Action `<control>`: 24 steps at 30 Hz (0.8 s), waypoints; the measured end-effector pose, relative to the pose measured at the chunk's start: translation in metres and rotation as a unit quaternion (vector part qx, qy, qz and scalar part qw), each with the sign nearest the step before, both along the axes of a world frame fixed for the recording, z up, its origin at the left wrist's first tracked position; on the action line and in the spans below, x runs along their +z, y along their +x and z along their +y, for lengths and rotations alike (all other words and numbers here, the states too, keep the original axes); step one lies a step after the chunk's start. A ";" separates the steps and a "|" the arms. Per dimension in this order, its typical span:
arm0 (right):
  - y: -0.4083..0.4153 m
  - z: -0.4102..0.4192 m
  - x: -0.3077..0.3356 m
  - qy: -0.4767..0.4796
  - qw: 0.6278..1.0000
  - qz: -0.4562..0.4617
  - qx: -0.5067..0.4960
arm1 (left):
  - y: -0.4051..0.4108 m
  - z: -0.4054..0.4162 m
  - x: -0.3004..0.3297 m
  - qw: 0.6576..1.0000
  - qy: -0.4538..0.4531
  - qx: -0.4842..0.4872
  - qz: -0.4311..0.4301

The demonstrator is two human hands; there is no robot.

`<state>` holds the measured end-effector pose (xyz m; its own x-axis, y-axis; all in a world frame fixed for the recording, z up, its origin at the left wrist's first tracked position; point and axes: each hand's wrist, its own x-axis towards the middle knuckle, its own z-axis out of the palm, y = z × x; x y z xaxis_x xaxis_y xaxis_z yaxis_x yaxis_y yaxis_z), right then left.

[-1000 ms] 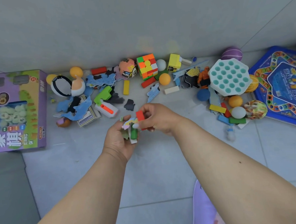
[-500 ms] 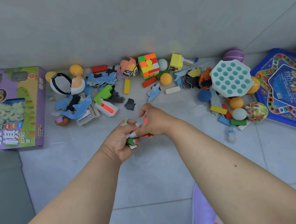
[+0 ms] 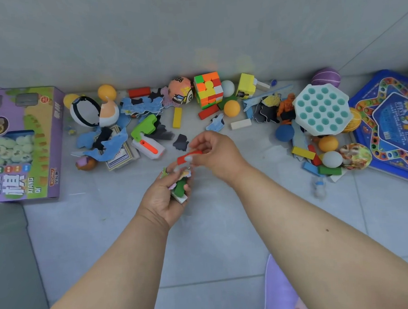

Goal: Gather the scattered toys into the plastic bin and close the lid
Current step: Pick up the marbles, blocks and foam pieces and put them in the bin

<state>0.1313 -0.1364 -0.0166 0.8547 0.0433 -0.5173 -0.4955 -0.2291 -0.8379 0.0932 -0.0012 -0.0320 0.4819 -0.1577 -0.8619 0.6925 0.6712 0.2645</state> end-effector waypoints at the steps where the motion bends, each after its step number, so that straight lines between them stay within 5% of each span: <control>1: -0.005 0.008 -0.002 -0.045 0.999 -0.029 -0.008 | 0.001 0.000 0.001 1.000 -0.006 0.014 -0.009; 6: -0.029 0.032 -0.001 -0.058 0.997 -0.044 0.026 | 0.002 0.000 0.001 0.999 0.000 0.040 -0.009; 9: -0.023 0.020 -0.008 -0.076 0.996 -0.042 -0.035 | 0.002 0.008 0.003 0.998 0.007 0.062 0.027; 14: -0.017 -0.033 -0.031 -0.254 0.960 -0.016 -0.116 | -0.005 0.024 0.007 0.995 0.008 0.086 0.042; 18: -0.024 -0.031 -0.043 -0.285 0.958 -0.032 0.012 | -0.009 0.027 0.013 0.997 0.047 0.053 0.040; 24: -0.016 0.009 -0.045 -0.347 0.908 -0.099 0.213 | -0.010 0.025 0.013 0.990 0.128 -0.045 0.030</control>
<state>0.1158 -0.1269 -0.0620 0.9162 0.1134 -0.3844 -0.0940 -0.8717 -0.4810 0.0829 0.0236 -0.0186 0.4228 0.0302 -0.9057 0.7660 0.5221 0.3750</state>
